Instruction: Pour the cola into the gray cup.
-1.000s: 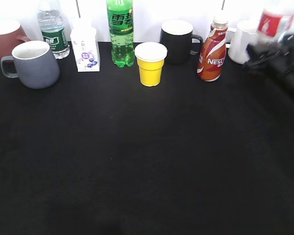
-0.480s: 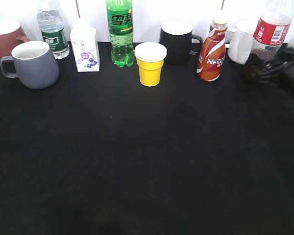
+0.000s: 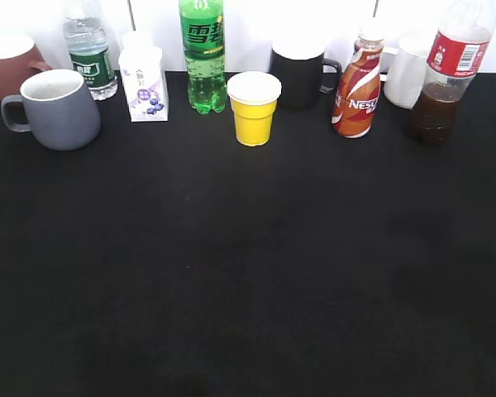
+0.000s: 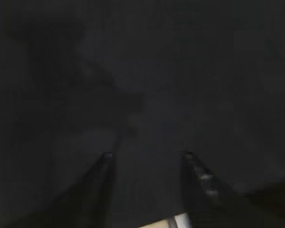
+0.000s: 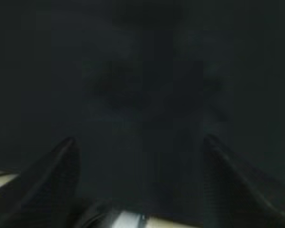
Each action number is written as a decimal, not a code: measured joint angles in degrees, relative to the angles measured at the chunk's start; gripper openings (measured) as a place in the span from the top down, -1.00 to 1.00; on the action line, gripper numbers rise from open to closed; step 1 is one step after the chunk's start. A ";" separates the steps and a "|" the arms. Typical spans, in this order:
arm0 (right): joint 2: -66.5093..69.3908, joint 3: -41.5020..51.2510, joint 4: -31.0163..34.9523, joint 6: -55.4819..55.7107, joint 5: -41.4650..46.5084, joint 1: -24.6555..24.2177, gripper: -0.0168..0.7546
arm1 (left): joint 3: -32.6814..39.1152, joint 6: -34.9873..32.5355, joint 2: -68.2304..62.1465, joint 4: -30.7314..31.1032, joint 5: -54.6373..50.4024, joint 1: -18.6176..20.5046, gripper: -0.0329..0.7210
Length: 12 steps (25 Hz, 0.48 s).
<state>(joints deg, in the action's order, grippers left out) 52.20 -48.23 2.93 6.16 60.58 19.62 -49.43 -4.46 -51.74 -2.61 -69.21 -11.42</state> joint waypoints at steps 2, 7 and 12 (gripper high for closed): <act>-11.80 0.00 0.81 -1.85 5.15 0.00 -0.58 | 0.00 1.18 11.63 -0.63 -0.42 0.00 -0.47; -36.97 8.55 0.99 -2.31 6.72 0.07 -0.58 | 7.62 1.58 37.18 -1.60 -0.65 0.00 -0.62; -43.15 17.04 0.27 -2.37 5.03 0.07 -0.57 | 17.13 1.58 46.20 -1.62 0.84 0.00 -0.62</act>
<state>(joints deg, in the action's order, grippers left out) 9.05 -31.19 3.20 3.79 65.61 19.69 -32.30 -2.88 -5.54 -4.24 -68.37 -11.42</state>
